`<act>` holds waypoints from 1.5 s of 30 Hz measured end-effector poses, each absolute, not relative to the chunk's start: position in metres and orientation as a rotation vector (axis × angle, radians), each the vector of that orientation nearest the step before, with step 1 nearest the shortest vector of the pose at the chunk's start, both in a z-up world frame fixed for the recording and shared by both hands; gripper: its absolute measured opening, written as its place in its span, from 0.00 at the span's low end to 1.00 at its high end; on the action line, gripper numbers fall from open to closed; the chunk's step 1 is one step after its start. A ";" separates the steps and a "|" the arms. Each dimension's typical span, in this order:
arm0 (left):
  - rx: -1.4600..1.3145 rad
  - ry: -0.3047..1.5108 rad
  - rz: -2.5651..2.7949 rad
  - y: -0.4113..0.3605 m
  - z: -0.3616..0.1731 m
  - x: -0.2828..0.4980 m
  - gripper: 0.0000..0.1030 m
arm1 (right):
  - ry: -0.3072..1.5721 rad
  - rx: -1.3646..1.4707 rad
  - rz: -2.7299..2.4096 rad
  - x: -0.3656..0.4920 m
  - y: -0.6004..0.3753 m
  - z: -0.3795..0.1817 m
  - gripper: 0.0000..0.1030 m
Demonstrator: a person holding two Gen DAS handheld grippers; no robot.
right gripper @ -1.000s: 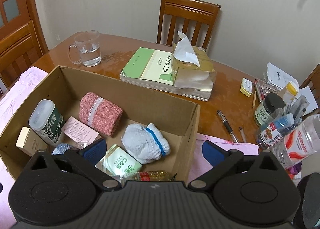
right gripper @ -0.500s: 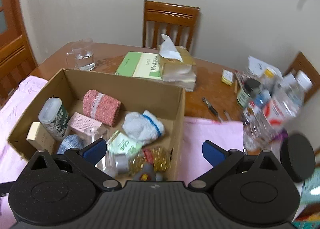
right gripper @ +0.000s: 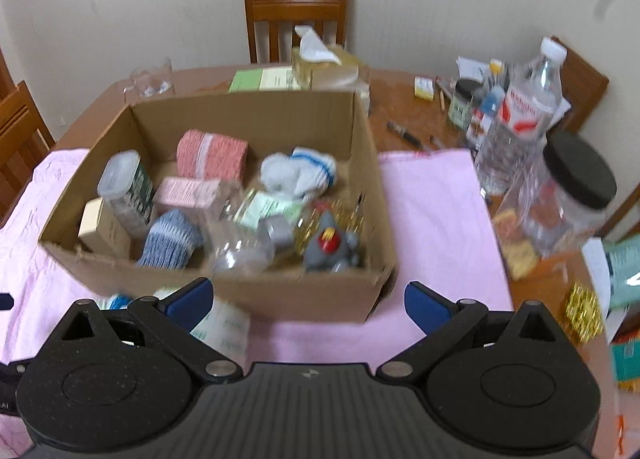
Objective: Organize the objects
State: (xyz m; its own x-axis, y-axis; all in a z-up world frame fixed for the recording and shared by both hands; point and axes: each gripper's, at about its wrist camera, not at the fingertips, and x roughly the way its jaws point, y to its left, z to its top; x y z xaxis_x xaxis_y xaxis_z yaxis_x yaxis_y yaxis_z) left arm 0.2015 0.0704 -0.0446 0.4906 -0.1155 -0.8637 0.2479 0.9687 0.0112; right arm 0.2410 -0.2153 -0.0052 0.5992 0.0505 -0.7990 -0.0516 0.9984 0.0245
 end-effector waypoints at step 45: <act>0.110 1.036 -0.163 0.047 -0.044 0.161 0.97 | 1.083 -0.041 0.198 0.210 -0.221 -0.051 0.85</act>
State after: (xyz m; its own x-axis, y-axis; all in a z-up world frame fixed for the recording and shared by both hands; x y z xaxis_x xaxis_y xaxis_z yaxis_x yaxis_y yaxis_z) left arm 0.1610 0.0470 -0.0442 0.4991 -0.0823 -0.8626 0.1859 0.9825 0.0138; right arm 0.2101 -0.2206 -0.0513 0.4531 0.1408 -0.8803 -0.1806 0.9815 0.0640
